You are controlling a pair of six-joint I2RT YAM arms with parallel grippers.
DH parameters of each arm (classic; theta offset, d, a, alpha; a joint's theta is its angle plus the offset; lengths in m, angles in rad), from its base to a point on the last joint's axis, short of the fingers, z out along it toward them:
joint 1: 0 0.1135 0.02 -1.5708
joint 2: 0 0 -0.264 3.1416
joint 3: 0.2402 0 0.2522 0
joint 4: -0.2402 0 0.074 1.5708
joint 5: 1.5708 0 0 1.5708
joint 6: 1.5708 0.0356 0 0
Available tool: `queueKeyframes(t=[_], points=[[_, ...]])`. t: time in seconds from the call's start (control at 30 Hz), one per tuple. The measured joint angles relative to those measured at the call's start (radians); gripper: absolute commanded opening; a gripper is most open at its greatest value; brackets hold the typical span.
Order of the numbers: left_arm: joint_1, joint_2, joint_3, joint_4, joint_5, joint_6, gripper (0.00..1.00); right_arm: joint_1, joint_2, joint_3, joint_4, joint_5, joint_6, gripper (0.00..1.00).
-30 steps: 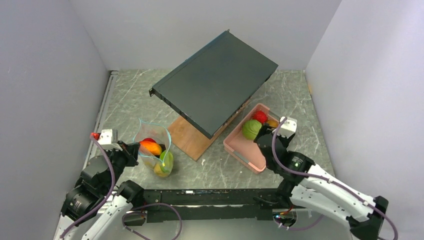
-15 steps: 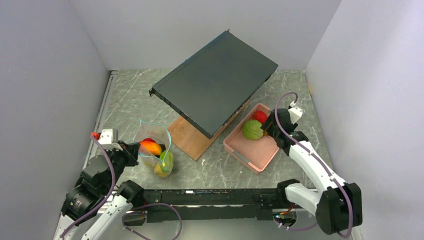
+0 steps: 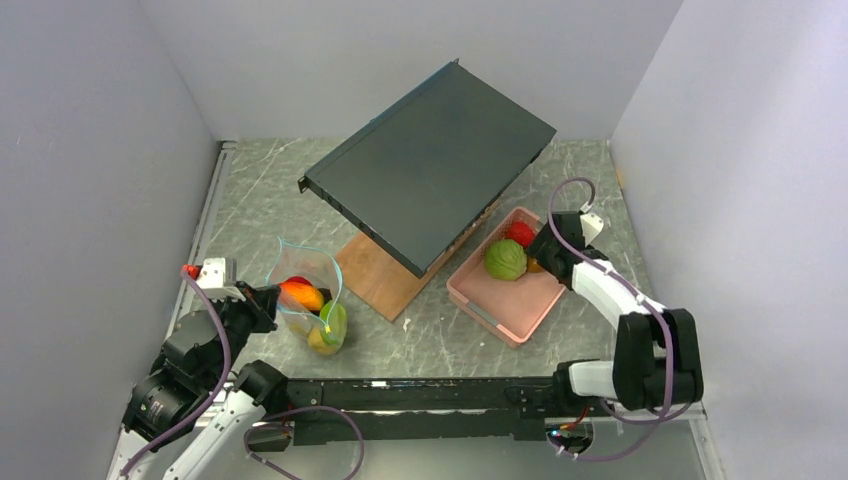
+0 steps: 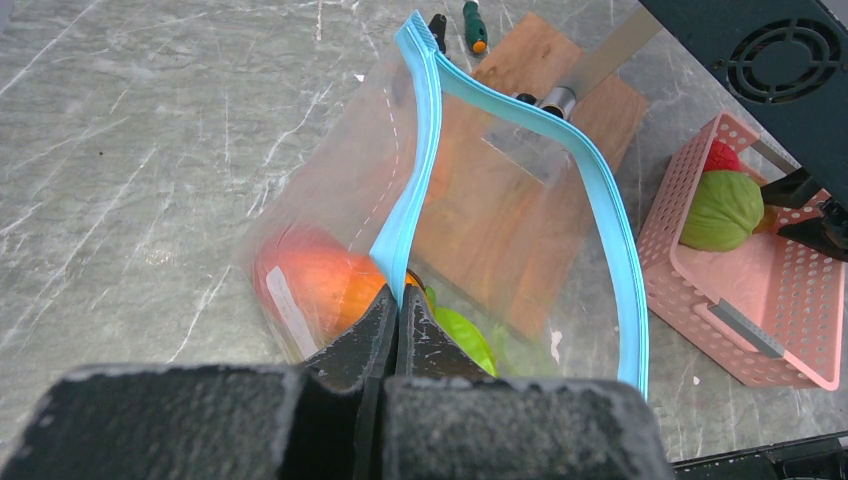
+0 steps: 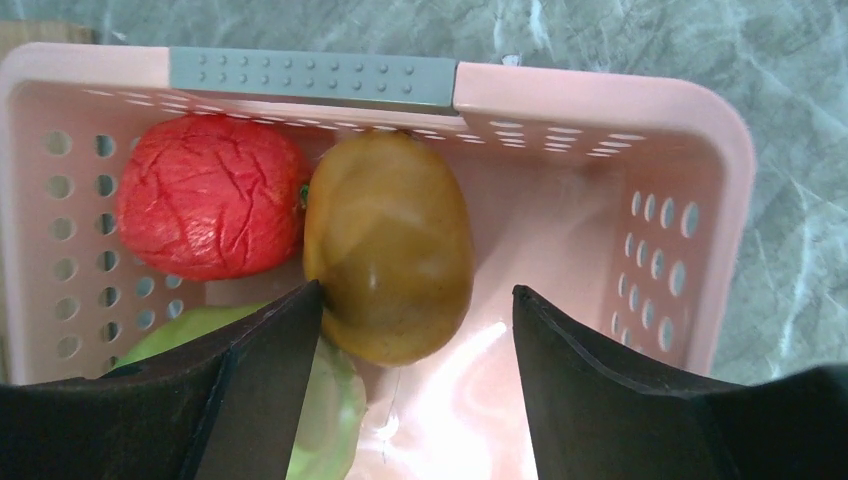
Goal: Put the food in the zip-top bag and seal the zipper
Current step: Pick up the fake fruit from the bin.
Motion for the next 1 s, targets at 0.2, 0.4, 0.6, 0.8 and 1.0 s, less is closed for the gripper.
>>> queueKeyframes(t=[0.2, 0.4, 0.6, 0.8, 1.0], points=[[0.0, 0.0, 0.0, 0.0, 0.0, 0.0, 0.0, -0.021, 0.116, 0.005, 0.059, -0.018, -0.008, 0.66], [0.0, 0.0, 0.0, 0.0, 0.0, 0.0, 0.0, -0.029, 0.123, 0.013, 0.068, -0.061, -0.023, 0.41], [0.0, 0.001, 0.0, 0.0, 0.001, 0.0, 0.0, -0.028, -0.011, 0.011, -0.004, -0.06, -0.058, 0.29], [0.0, 0.001, 0.0, 0.0, 0.003, 0.0, 0.0, -0.028, -0.272, 0.017, -0.082, -0.055, -0.095, 0.25], [0.0, 0.001, 0.0, 0.0, 0.003, 0.0, 0.0, -0.029, -0.465, -0.01, -0.072, -0.255, -0.137, 0.2]])
